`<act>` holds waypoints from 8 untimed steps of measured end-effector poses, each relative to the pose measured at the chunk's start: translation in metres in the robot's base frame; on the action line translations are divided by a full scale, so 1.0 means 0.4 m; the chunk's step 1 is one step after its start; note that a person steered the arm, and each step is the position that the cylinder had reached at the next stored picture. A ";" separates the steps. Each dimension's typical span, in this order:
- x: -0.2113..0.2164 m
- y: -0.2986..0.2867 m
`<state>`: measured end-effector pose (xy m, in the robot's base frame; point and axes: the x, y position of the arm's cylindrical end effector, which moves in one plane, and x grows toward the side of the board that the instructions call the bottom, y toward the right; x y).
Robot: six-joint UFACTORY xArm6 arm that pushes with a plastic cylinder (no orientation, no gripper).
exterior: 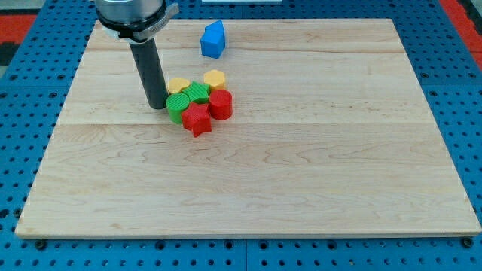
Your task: Separate the blue cube from the blue triangle
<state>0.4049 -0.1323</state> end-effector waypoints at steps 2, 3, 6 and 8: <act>-0.114 -0.106; -0.273 -0.087; -0.476 0.227; -0.332 0.190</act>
<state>0.2720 -0.0564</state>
